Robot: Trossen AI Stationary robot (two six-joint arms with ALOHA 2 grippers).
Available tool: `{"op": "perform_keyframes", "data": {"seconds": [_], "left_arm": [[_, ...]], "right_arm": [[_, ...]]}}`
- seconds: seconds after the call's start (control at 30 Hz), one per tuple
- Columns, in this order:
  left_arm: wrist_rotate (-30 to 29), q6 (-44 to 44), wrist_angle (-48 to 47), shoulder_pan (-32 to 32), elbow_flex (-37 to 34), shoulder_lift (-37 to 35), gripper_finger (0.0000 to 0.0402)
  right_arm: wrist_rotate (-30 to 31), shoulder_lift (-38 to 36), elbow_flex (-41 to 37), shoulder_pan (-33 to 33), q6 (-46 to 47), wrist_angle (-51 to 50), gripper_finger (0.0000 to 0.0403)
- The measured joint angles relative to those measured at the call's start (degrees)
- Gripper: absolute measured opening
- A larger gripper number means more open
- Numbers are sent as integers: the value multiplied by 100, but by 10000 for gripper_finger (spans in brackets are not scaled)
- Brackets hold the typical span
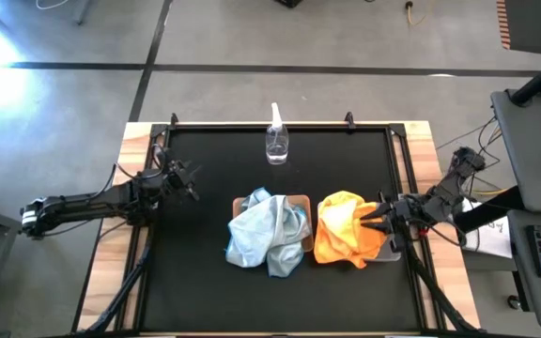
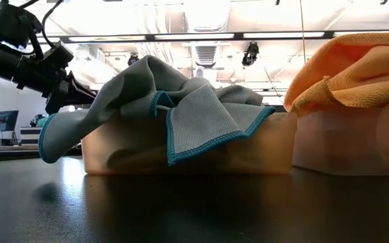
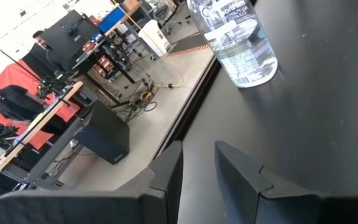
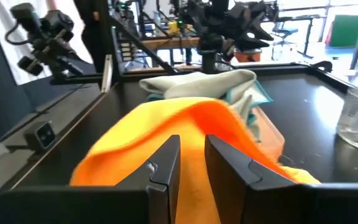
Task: Sort microfiber towel by color & place in baskets
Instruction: Return to Home Position
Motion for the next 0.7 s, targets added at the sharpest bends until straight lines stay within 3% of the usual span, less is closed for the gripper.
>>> {"op": "perform_keyframes", "data": {"seconds": [0.1, 0.37, 0.7], "left_arm": [[0, 0, 0, 0, 0, 31, 78], [1, 0, 1, 0, 0, 93, 78], [2, 0, -2, 0, 0, 141, 78]], "right_arm": [[-395, 0, -6, -407, 1, 17, 68], [-2369, 0, -55, -1552, 3, 166, 68], [-4316, 55, -164, -2745, 7, 494, 68]]}}
